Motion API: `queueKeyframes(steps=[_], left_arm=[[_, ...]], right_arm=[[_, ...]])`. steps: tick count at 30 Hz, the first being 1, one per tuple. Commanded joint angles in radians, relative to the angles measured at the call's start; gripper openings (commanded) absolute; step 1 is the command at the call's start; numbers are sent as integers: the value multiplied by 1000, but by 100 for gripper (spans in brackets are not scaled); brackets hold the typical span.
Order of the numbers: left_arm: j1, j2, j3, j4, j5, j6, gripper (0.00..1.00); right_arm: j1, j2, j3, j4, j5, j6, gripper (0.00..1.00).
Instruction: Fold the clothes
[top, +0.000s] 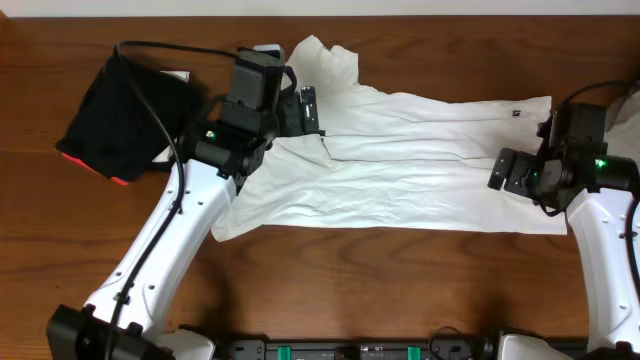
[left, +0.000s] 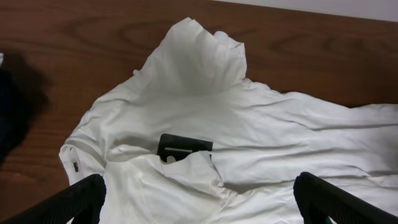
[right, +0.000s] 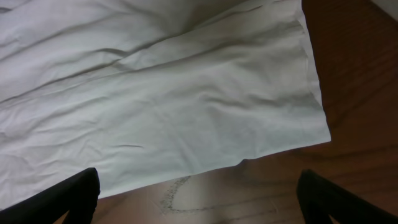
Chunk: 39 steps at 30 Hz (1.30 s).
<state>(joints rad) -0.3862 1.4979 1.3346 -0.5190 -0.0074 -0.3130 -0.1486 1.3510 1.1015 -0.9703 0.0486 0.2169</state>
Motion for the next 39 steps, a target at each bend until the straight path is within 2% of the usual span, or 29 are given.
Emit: queueKeyframes(steps=[1, 12, 17, 27, 29, 34, 35, 38, 39], left_arm=[[6, 5, -2, 35, -12, 10, 98], [6, 16, -2, 157, -5, 33, 98], [24, 67, -2, 274, -4, 149, 98], [89, 112, -2, 458, -1, 261, 98], [111, 144, -2, 502, -1, 261, 92], [157, 275, -2, 629, -1, 261, 87], [161, 300, -2, 654, -1, 261, 83], [160, 376, -2, 748, 2, 261, 61], [158, 399, -2, 774, 20, 261, 60]], right_arm=[[-5, 4, -4, 1, 4, 7, 99], [-6, 4, -4, 1, 4, 7, 99], [-4, 4, -4, 1, 4, 7, 99], [-5, 4, -4, 1, 4, 7, 99], [-5, 4, -4, 1, 4, 7, 99], [-5, 4, -4, 1, 3, 7, 99], [-5, 4, -4, 1, 4, 7, 99], [-5, 4, -4, 1, 3, 7, 99], [-5, 4, -4, 1, 4, 7, 99]])
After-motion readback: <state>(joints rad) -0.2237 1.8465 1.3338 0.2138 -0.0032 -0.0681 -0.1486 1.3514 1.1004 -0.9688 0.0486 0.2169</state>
